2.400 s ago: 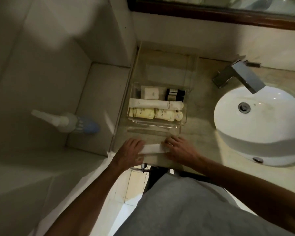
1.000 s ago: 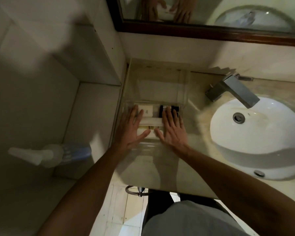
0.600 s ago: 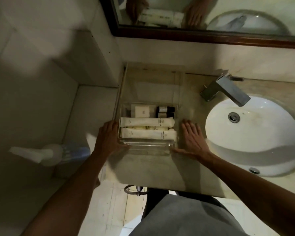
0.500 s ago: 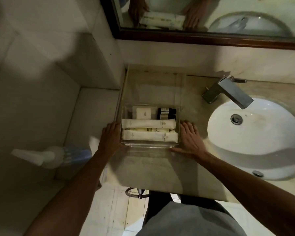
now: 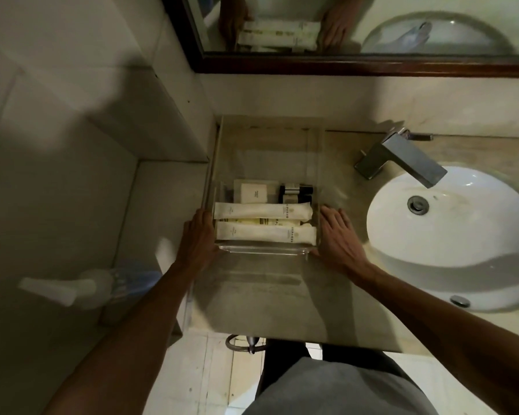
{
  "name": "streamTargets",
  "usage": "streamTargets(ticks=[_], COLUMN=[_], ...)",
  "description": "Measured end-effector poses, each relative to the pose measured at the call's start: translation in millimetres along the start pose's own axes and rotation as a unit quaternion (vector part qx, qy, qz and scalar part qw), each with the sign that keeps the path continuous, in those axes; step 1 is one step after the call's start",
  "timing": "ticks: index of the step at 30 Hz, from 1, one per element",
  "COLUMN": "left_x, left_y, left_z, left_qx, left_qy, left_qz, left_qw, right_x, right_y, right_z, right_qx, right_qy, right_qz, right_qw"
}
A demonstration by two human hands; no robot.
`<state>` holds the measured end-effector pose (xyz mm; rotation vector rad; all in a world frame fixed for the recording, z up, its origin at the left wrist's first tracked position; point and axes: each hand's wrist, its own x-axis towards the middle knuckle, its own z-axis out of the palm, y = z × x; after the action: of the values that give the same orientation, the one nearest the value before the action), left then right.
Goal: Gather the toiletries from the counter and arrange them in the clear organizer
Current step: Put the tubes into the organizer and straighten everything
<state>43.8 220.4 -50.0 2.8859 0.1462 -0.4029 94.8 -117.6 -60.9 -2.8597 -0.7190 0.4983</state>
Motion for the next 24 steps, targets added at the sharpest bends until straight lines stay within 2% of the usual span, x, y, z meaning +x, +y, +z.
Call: streamTargets(ticks=[5, 11, 17, 20, 22, 24], left_x=[15.2, 48.2, 49.5, 38.1, 34.3, 35.5], left_y=[9.7, 12.2, 12.1, 12.3, 9.0, 3.8], left_z=[-4.4, -19.7, -28.8, -30.8, -27.7, -21.8], left_qx=[-0.014, -0.033, -0.012, 0.037, 0.084, 0.118], left_qy=[0.009, -0.004, 0.067, 0.106, 0.114, 0.118], left_qz=[-0.001, -0.052, -0.044, 0.051, 0.16, 0.229], left_qw=[1.0, 0.998, 0.997, 0.992, 0.977, 0.959], right_x=[16.3, 34.1, 30.2, 19.8, 17.9, 21.4], right_y=[2.2, -1.0, -11.0, -7.1, -2.6, 1.6], right_z=[-9.7, -19.0, -22.9, -23.9, -21.5, -16.7], right_qx=[0.029, 0.048, 0.111, 0.086, 0.015, -0.053], right_qy=[0.02, 0.075, 0.145, 0.154, 0.154, 0.131], right_qz=[0.02, 0.053, 0.096, 0.022, -0.062, -0.132], right_qw=[0.999, 0.995, 0.978, 0.984, 0.986, 0.981])
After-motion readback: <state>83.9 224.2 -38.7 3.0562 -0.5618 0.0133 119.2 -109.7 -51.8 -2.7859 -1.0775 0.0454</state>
